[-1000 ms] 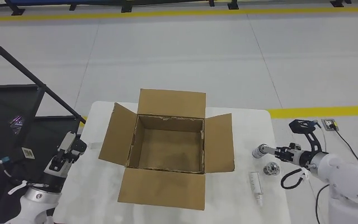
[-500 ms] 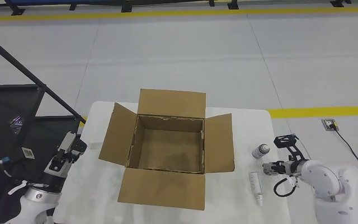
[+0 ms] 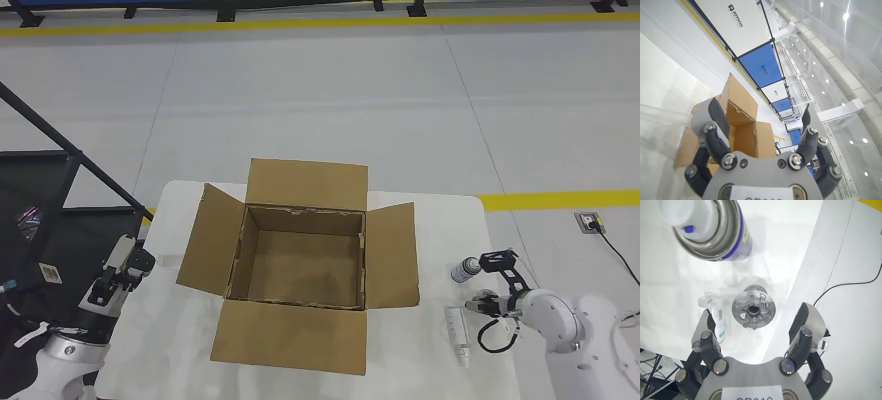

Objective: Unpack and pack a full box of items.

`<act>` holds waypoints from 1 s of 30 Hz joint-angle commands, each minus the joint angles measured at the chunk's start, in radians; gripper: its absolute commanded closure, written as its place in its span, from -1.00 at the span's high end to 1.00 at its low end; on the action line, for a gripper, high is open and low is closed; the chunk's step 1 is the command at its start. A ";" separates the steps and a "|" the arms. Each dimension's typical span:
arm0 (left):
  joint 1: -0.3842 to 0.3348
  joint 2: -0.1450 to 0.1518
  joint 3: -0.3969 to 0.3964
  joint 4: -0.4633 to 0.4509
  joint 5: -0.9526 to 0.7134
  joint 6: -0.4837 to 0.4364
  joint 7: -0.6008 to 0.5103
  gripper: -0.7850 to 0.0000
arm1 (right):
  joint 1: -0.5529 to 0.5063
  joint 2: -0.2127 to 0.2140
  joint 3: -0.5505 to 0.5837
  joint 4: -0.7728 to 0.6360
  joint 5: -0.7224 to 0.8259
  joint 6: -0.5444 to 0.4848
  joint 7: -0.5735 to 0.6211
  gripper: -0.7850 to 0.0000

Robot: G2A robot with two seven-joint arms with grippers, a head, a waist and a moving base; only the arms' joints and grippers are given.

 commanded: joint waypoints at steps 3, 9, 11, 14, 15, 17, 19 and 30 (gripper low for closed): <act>0.000 0.000 0.000 0.000 0.000 0.000 0.000 1.00 | 0.019 0.003 -0.009 0.036 0.000 0.001 -0.008 -0.25; 0.000 0.000 0.000 0.000 0.000 0.000 0.000 1.00 | 0.018 0.010 -0.008 0.027 0.020 -0.006 -0.019 -1.00; 0.000 0.000 0.000 0.000 0.000 0.000 0.000 1.00 | 0.010 0.013 0.005 0.001 0.025 -0.001 -0.021 -1.00; 0.000 0.000 0.000 0.000 0.000 0.000 0.000 1.00 | -0.013 0.021 0.051 -0.074 0.052 -0.003 -0.022 -1.00; 0.000 0.000 0.000 0.000 0.000 0.000 0.000 1.00 | -0.025 0.024 0.072 -0.118 0.068 0.005 -0.024 -1.00; 0.000 0.000 0.000 0.000 0.000 0.000 0.000 1.00 | -0.056 0.028 0.116 -0.235 0.093 0.037 -0.019 -1.00; 0.000 0.000 0.000 0.000 0.000 0.000 0.000 1.00 | -0.089 0.030 0.147 -0.380 0.112 0.070 -0.010 -1.00; 0.000 0.000 0.000 0.000 0.000 0.000 0.000 1.00 | -0.072 0.028 -0.105 -0.860 0.033 0.150 0.027 -1.00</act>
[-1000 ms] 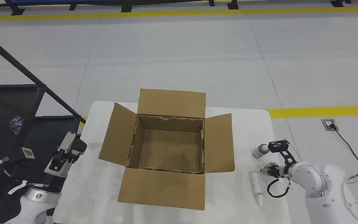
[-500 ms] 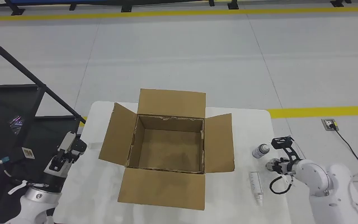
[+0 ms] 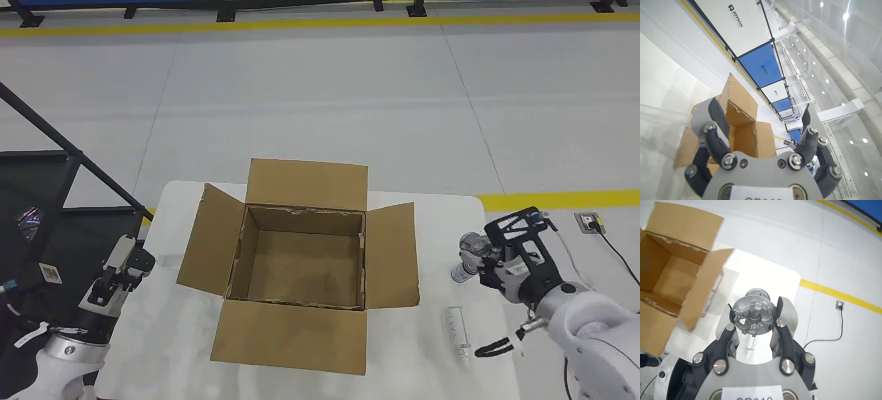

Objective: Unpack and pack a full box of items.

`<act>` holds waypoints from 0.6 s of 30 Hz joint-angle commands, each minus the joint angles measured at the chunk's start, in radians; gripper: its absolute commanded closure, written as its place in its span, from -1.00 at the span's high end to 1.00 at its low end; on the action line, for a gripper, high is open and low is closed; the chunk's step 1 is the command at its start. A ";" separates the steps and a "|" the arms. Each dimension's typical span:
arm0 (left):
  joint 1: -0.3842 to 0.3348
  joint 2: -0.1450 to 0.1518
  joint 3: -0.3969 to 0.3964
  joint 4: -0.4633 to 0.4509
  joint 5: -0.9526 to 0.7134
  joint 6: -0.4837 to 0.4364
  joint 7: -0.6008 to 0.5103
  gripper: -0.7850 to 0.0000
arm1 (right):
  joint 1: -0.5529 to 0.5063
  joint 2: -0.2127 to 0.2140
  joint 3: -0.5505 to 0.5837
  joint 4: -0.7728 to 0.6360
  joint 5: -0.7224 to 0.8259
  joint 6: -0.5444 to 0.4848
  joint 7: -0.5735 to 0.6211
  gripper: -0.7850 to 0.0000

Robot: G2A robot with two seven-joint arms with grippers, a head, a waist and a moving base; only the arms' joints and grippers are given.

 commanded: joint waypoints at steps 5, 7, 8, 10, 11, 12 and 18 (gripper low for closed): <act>0.000 0.000 0.000 0.000 0.000 0.000 0.000 1.00 | 0.217 -0.025 -0.384 0.075 -0.118 0.041 0.045 -1.00; 0.004 0.000 0.000 0.001 0.000 -0.002 0.009 1.00 | 0.314 -0.046 -0.519 0.149 -0.149 0.080 0.059 -1.00; 0.007 0.000 -0.003 0.002 -0.004 -0.006 0.014 1.00 | 0.365 -0.060 -0.585 0.193 -0.147 0.097 0.068 -1.00; 0.017 -0.001 -0.011 0.005 -0.011 -0.012 0.020 1.00 | 0.472 -0.091 -0.708 0.292 -0.153 0.138 0.085 -1.00; 0.022 -0.001 -0.016 0.006 -0.015 -0.015 0.021 1.00 | 0.526 -0.110 -0.768 0.346 -0.153 0.155 0.094 -1.00; 0.029 -0.001 -0.021 0.006 -0.019 -0.020 0.021 1.00 | 0.579 -0.131 -0.825 0.403 -0.150 0.176 0.099 -1.00; 0.076 -0.002 -0.050 0.000 -0.048 -0.046 0.027 1.00 | 0.804 -0.280 -1.093 0.754 -0.048 0.277 0.081 -1.00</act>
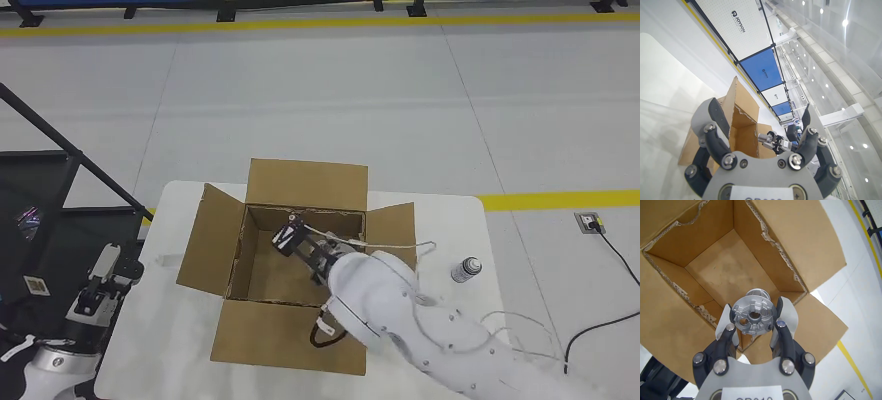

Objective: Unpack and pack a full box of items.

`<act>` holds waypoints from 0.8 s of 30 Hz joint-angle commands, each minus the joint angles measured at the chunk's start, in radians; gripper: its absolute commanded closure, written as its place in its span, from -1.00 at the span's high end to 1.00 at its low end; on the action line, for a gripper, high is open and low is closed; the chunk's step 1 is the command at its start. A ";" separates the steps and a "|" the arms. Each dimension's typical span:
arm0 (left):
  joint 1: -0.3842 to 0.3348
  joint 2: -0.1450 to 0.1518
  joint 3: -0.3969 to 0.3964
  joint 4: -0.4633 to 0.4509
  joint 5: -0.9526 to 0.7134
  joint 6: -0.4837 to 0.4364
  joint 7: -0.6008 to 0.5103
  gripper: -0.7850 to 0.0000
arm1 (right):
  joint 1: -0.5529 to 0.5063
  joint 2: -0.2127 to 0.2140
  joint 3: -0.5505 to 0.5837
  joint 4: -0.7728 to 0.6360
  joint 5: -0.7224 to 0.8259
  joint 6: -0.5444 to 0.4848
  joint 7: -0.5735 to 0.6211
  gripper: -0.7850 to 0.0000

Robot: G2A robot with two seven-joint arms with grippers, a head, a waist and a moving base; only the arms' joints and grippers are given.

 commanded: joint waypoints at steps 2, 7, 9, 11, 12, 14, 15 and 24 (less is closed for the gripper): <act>0.023 -0.001 -0.012 -0.006 -0.015 -0.014 0.002 1.00 | 0.087 -0.083 -0.111 0.197 0.061 0.033 -0.025 -1.00; 0.054 -0.003 -0.026 -0.015 -0.037 -0.034 0.004 1.00 | 0.157 -0.228 -0.234 0.498 0.125 0.055 -0.081 -1.00; 0.063 -0.003 -0.031 -0.016 -0.041 -0.041 0.003 1.00 | 0.169 -0.279 -0.251 0.602 0.161 0.051 -0.106 -1.00; 0.071 -0.004 -0.034 -0.017 -0.045 -0.045 0.004 1.00 | 0.182 -0.323 -0.260 0.702 0.190 0.034 -0.133 -1.00; 0.074 -0.004 -0.036 -0.017 -0.046 -0.046 0.003 1.00 | 0.187 -0.343 -0.260 0.751 0.206 0.026 -0.146 -1.00; 0.078 -0.004 -0.038 -0.018 -0.047 -0.048 0.000 1.00 | 0.197 -0.378 -0.259 0.836 0.236 0.001 -0.168 -0.34; 0.079 -0.004 -0.038 -0.019 -0.047 -0.048 -0.001 1.00 | 0.202 -0.393 -0.258 0.874 0.247 -0.011 -0.179 -0.09; 0.071 -0.002 -0.025 -0.018 -0.030 -0.040 -0.012 1.00 | 0.232 -0.477 -0.225 1.107 0.315 -0.100 -0.258 0.34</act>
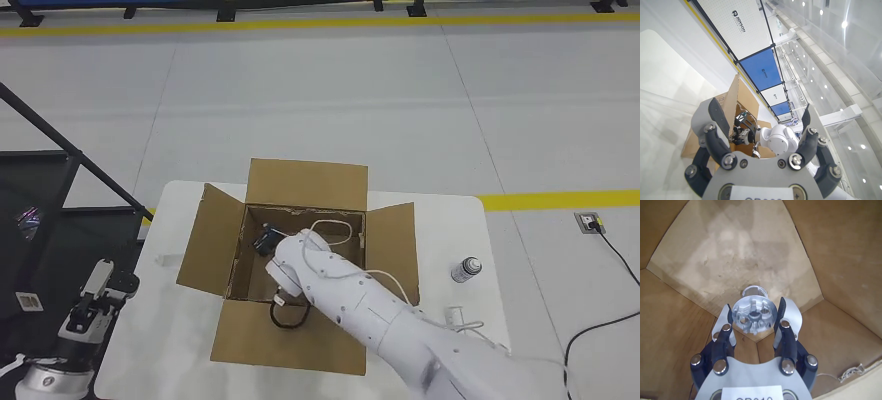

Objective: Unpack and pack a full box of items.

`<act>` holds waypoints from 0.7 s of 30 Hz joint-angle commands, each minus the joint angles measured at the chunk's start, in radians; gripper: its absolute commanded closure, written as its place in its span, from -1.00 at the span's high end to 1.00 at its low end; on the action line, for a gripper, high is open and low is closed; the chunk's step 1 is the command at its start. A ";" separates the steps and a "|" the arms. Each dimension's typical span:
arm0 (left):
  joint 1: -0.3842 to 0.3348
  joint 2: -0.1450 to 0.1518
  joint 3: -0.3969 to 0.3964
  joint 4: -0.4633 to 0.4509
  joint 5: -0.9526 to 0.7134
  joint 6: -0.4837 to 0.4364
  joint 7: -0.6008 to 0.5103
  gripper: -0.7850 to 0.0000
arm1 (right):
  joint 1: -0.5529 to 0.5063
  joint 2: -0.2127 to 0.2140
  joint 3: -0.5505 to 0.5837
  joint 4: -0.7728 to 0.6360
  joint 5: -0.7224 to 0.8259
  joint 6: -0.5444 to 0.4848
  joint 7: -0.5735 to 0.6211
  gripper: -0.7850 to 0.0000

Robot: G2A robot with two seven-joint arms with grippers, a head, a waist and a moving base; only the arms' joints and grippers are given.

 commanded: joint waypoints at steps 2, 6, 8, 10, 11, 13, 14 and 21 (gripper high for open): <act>-0.003 0.001 0.004 0.002 0.007 0.002 -0.002 1.00 | 0.011 -0.012 0.016 0.046 0.016 -0.026 -0.017 0.36; -0.004 0.001 0.003 0.007 0.010 0.002 -0.004 1.00 | 0.027 -0.015 0.044 0.060 0.035 -0.069 -0.036 0.55; -0.005 0.002 0.002 0.010 0.011 0.001 -0.005 1.00 | 0.037 -0.008 0.062 0.042 0.041 -0.091 -0.043 0.62; -0.006 0.002 0.002 0.012 0.012 0.002 -0.009 1.00 | 0.040 0.005 0.080 0.006 0.037 -0.104 -0.042 0.66; -0.007 0.003 0.003 0.014 0.013 0.002 -0.012 1.00 | 0.037 0.015 0.090 -0.021 0.033 -0.107 -0.038 0.71; -0.010 0.004 0.004 0.014 0.018 0.003 -0.015 1.00 | 0.029 0.039 0.112 -0.093 0.019 -0.110 -0.015 0.82; -0.011 0.004 0.005 0.014 0.019 0.003 -0.017 1.00 | 0.021 0.055 0.125 -0.140 0.008 -0.106 0.002 0.87; -0.016 0.006 0.004 0.011 0.024 0.000 -0.029 1.00 | -0.204 0.233 0.313 -0.775 -0.207 -0.042 0.227 1.00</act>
